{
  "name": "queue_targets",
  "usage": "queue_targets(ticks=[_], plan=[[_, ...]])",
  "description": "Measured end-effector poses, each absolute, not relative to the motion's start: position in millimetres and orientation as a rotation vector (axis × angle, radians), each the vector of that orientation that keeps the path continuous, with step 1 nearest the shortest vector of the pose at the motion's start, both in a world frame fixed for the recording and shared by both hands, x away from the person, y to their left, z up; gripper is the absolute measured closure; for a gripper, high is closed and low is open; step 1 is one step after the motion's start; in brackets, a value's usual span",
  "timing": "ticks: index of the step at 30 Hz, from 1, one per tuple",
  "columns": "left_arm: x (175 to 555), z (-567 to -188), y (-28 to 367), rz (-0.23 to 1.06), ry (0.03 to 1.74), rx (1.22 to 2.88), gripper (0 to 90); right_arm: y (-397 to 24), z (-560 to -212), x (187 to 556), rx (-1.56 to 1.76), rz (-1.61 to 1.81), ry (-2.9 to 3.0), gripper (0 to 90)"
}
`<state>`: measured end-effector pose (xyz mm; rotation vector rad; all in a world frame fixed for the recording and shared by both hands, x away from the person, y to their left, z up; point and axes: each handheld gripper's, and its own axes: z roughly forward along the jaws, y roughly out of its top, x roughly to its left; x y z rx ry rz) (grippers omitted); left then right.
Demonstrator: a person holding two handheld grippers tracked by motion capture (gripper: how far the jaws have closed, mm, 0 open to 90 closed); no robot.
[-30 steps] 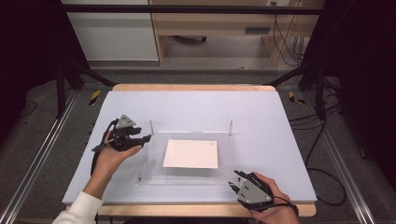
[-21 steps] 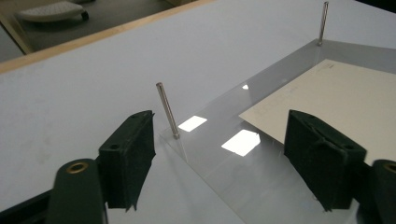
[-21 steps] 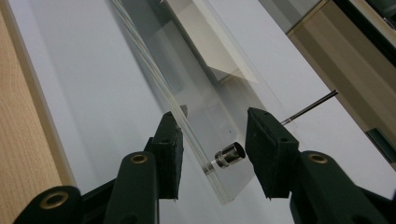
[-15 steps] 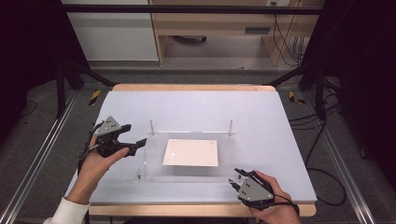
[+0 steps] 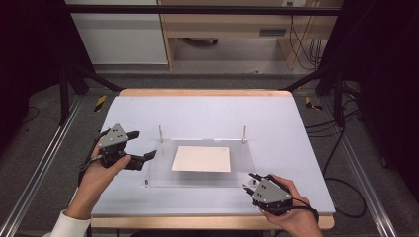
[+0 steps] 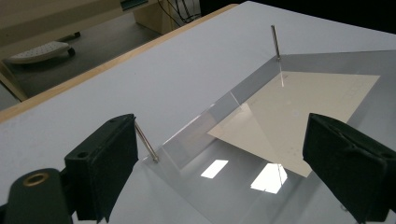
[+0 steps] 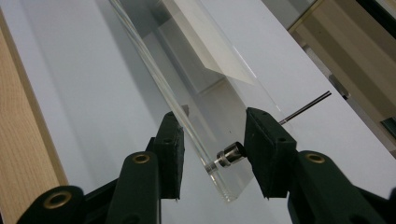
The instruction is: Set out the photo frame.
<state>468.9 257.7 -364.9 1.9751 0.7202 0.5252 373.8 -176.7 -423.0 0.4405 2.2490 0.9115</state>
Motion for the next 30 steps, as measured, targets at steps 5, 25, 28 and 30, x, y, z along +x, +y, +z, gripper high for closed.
queue_targets(ticks=[5,25,28,30], plan=[[463,-354,253,0.525,0.683,1.981,10.2,-177,-417,378,0.452,0.918,2.267,58.8],[406,-335,219,0.621,0.447,2.199,12.3,-180,-400,389,0.5,0.96,2.301,58.8],[397,-341,215,0.632,0.408,2.235,15.0,-180,-397,391,0.514,0.971,2.302,58.8],[393,-346,212,0.634,0.398,2.248,17.4,-181,-396,392,0.523,0.975,2.303,58.8]])
